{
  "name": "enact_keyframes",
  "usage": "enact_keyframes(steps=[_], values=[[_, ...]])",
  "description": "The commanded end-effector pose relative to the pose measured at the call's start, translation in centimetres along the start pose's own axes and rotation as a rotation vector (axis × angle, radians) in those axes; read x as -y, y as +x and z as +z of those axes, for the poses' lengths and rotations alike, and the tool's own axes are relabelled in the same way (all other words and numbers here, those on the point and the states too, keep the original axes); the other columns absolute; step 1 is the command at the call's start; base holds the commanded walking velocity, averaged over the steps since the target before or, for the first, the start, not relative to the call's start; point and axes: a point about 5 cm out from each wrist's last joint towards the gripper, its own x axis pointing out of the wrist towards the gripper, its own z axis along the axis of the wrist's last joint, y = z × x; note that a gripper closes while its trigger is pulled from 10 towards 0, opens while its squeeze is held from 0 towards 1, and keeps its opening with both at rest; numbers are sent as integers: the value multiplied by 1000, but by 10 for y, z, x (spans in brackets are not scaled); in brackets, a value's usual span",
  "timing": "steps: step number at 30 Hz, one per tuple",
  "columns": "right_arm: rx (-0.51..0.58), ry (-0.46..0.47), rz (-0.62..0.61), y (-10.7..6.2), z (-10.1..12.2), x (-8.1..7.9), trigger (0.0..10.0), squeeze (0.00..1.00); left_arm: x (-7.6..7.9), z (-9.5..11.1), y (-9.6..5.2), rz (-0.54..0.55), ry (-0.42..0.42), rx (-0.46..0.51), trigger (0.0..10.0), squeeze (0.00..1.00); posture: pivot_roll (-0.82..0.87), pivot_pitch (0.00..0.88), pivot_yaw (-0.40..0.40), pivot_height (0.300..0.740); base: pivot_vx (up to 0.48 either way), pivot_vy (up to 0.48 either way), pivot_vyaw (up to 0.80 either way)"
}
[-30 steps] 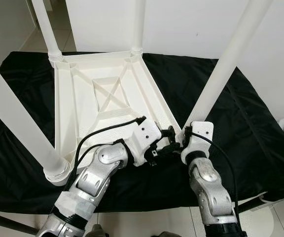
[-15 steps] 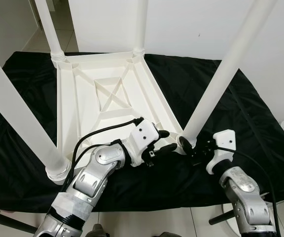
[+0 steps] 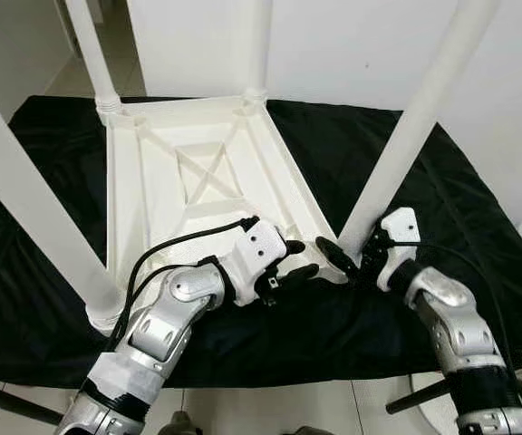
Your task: Building children table
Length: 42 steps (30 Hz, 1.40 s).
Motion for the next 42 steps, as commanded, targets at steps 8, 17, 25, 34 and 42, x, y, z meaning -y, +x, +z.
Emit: enact_keyframes(steps=[8, 17, 25, 34, 42], values=[[-41, 25, 106, 5, -12, -4, 0, 0, 4, 3, 4, -35, 4, 11, 10000, 0, 22, 0, -45, 740, 0, 0, 0], [-14, 74, 53, 2, -12, 0, 10000, 0, 6, 2, 4, -38, 1, 7, 10000, 0, 17, 0, -44, 740, 0, 0, 0], [54, 101, -64, 1, -5, -15, 10000, 0, 5, 1, 5, -40, 25, 3, 10000, 0, 9, 0, -37, 740, 0, 0, 0], [72, 110, -262, 2, -7, -29, 10000, 0, 5, 3, 4, -90, -38, 35, 10000, 1000, 7, 0, -36, 740, 0, 0, 0], [92, 170, -483, 6, -4, -56, 10000, 0, 8, 2, 5, -90, 5, 20, 10000, 0, 1, 0, -39, 740, 0, 0, 0]])
